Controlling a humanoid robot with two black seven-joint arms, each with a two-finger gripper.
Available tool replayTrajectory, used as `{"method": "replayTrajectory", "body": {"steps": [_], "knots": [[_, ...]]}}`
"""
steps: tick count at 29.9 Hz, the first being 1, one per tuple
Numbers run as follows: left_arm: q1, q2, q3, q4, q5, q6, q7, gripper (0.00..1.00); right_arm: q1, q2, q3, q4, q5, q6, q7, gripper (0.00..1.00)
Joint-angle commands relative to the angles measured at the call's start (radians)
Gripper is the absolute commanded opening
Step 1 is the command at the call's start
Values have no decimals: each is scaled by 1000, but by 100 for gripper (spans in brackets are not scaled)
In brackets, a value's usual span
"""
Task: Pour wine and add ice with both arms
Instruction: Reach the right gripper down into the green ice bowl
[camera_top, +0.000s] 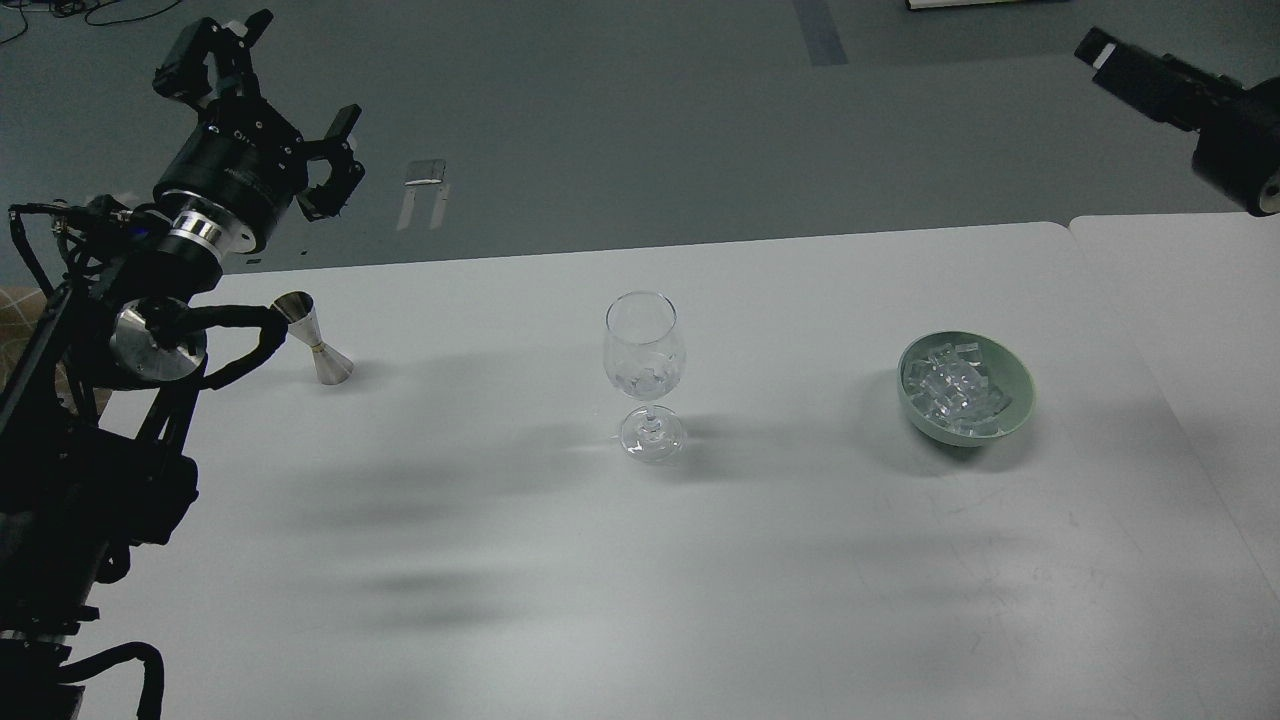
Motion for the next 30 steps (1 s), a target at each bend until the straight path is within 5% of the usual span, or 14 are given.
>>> {"method": "replayTrajectory", "body": {"steps": [1, 12, 21, 24, 30], "knots": [[1, 0, 0, -2, -1, 0, 0, 98, 6, -21, -72, 50, -102, 0, 48, 100], [4, -7, -1, -3, 3, -2, 0, 98, -23, -73, -301, 76, -268, -11, 60, 98], [11, -43, -17, -3, 9, 0, 0, 98, -115, -30, -316, 71, -501, -12, 48, 93], [11, -63, -24, -3, 12, -2, -2, 98, -129, -15, -319, 67, -517, -12, 39, 81], [16, -76, -51, -3, 14, -2, -3, 98, -135, 48, -319, 16, -561, -11, 14, 75]]}}
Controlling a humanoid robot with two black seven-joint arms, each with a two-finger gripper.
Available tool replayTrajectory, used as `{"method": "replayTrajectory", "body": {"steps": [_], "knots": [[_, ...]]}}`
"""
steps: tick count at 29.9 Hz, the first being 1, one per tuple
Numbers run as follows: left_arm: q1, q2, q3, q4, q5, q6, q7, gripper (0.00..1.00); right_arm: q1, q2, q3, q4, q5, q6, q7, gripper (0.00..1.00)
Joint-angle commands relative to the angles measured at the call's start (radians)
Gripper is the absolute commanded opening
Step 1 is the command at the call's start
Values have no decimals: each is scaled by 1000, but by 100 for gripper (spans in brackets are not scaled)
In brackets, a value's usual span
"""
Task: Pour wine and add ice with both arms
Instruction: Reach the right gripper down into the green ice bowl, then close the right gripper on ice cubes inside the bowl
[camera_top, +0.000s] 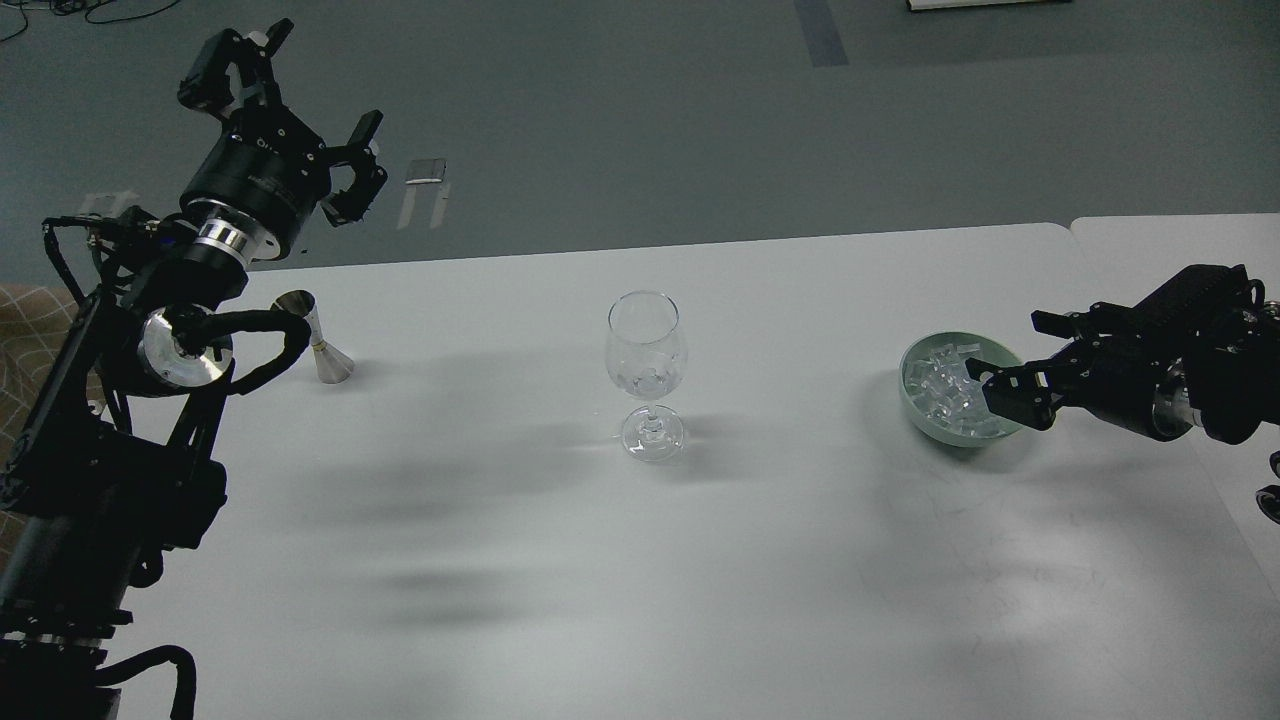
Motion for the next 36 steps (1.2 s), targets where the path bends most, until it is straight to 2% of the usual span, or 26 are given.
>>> {"method": "replayTrajectory", "body": {"steps": [1, 7, 11, 26, 32, 36], "knots": [[5, -7, -7, 0, 0, 0, -3, 98, 0, 48, 0, -43, -28, 1, -7, 75], [12, -7, -20, 0, 0, 0, -3, 98, -1, 110, 0, -87, -38, 1, -15, 70], [23, -7, -27, 0, -1, 0, -3, 98, 5, 132, -22, -95, -42, 2, -18, 70], [38, -2, -34, 0, -9, -1, -6, 98, 8, 132, -40, -115, -47, 2, -38, 64], [38, 6, -34, 0, -11, -1, -6, 98, 8, 132, -40, -116, -47, 4, -46, 56], [44, 9, -35, 0, -12, -1, -6, 98, 6, 132, -40, -113, -47, 4, -53, 56]]}}
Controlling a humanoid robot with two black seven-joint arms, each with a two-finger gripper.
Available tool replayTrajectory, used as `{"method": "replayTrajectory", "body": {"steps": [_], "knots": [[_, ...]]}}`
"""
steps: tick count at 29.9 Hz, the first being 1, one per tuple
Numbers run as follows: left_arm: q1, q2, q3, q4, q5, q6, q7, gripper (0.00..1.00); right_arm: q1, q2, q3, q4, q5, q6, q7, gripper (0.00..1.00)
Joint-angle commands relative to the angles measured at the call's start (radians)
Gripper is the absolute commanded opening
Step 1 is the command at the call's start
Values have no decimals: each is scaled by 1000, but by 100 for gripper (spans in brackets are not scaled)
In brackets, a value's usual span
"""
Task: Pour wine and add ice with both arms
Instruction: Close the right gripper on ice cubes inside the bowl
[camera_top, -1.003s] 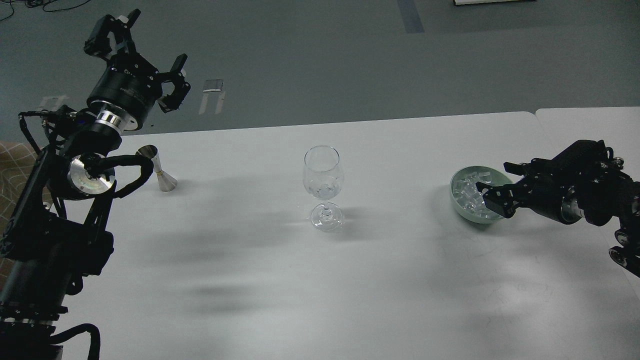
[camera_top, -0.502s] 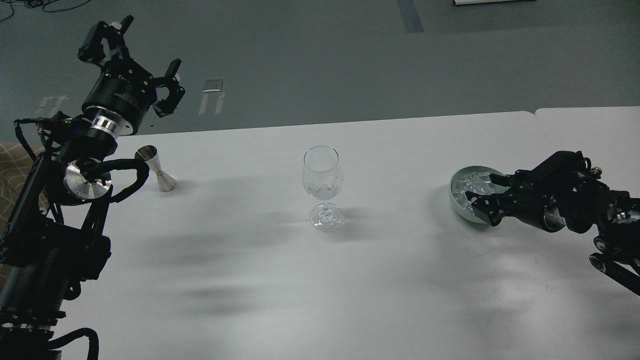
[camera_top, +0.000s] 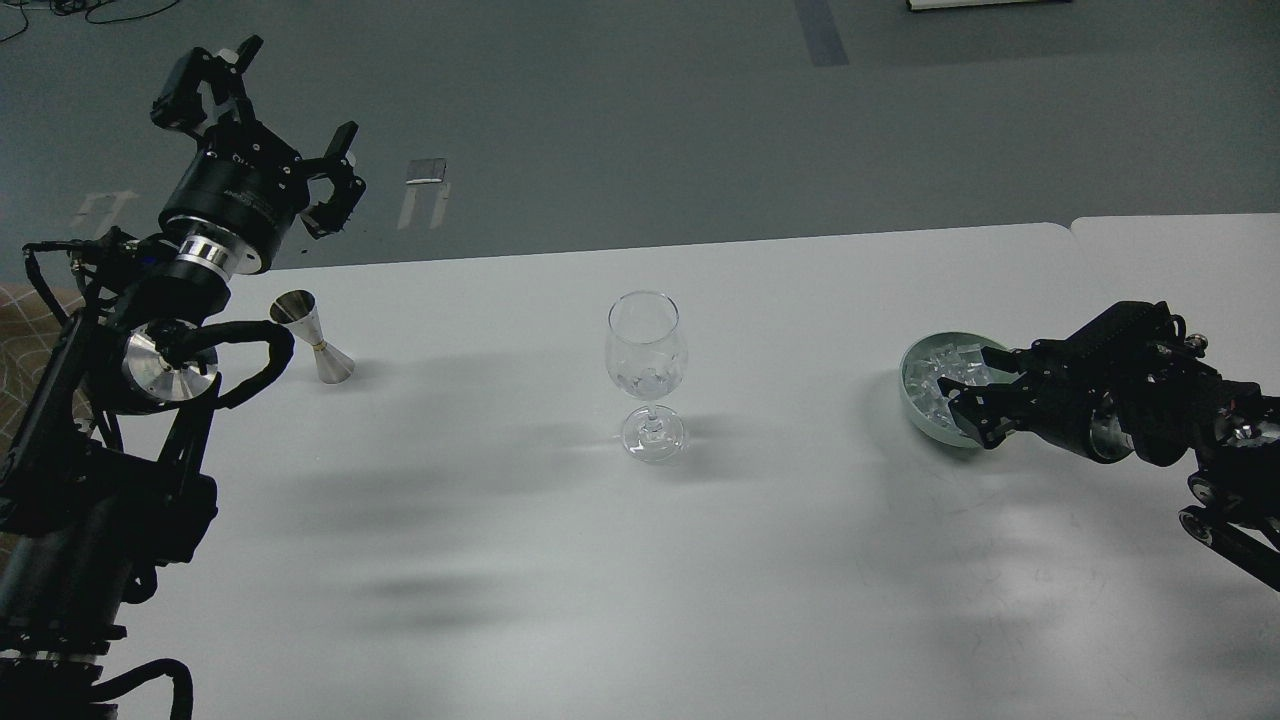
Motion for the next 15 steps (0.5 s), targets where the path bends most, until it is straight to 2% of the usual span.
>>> {"method": "replayTrajectory", "body": {"steps": [1, 15], "knots": [[5, 2, -1, 0, -2, 0, 1, 98, 0, 1, 0, 4, 0, -1, -3, 56], [15, 5, -5, -8, -2, 0, 6, 98, -5, -37, 9, 44, 3, -12, 10, 57]]}}
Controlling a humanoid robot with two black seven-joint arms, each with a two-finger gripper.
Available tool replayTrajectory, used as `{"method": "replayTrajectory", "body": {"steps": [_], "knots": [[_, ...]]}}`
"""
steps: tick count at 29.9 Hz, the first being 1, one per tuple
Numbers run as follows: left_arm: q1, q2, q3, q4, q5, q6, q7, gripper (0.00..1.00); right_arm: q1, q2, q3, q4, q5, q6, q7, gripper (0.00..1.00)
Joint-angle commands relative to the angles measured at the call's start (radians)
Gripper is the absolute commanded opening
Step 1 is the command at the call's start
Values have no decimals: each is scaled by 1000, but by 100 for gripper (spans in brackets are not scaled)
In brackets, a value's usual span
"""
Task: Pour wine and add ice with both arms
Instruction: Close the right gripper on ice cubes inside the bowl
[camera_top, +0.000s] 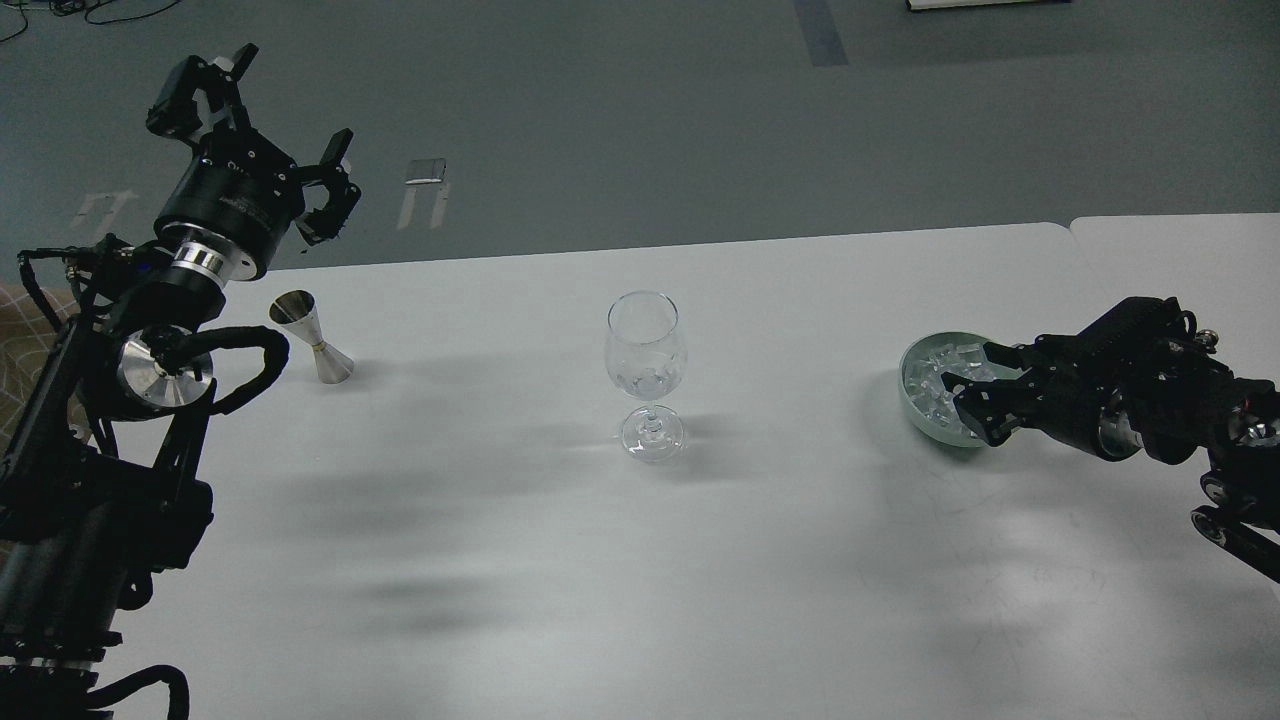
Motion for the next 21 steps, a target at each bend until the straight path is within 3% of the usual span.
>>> {"method": "replayTrajectory", "body": {"steps": [1, 21], "knots": [[1, 3, 1, -3, 0, 0, 2, 98, 1, -7, 2, 2, 3, -4, 2, 57], [24, -6, 2, -5, 2, 0, 2, 98, -44, 7, 13, -20, 6, -45, -3, 57]]}}
